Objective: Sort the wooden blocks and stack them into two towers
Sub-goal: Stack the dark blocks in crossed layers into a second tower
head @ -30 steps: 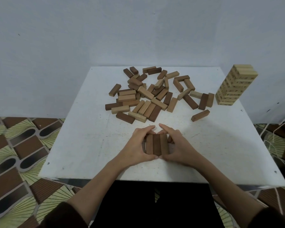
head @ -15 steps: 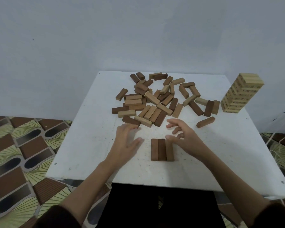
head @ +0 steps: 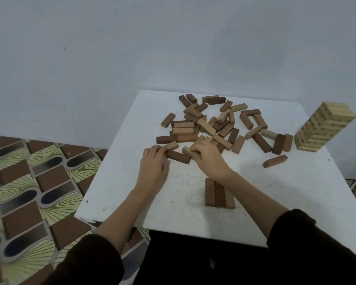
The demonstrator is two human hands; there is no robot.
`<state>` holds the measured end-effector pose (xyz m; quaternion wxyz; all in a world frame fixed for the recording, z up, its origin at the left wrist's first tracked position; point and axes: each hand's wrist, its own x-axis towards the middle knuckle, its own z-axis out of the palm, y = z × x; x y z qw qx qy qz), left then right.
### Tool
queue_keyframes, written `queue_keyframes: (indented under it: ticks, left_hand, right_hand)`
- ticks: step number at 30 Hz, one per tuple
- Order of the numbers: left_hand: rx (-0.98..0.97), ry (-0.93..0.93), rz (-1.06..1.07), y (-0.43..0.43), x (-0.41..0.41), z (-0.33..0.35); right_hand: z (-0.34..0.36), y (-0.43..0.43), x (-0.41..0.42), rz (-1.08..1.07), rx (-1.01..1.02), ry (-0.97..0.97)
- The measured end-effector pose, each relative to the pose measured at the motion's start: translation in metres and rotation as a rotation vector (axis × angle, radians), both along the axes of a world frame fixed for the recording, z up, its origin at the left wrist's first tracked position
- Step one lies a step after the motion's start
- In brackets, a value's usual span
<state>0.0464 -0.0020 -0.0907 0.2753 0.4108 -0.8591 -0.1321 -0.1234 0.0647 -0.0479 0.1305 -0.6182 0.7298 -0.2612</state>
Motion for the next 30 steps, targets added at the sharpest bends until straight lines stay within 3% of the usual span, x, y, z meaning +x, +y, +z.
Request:
queue_keyframes:
  ticks: [4,12,21,25,27,30]
  left_hand:
    - [0.072,0.091,0.064,0.003,0.001,0.002]
    - [0.158,0.236,0.098,0.005,-0.003,0.004]
    - [0.361,0.467,-0.107,0.021,0.011,0.008]
    - [0.412,0.588,-0.052,0.019,0.010,0.010]
    - [0.367,0.585,0.006,0.016,0.010,0.007]
    - [0.554,0.520,-0.003,0.013,0.017,0.012]
  right_hand:
    - [0.015,0.003,0.010,-0.039,0.081,-0.182]
    - [0.005,-0.005,0.028,-0.070,0.230,-0.169]
    - [-0.004,-0.011,0.039,-0.141,0.191,-0.080]
    - [-0.008,-0.009,0.046,-0.166,0.212,0.127]
    - [-0.012,-0.009,0.047,-0.165,0.194,0.192]
    - [-0.011,-0.009,0.041,-0.088,0.173,0.082]
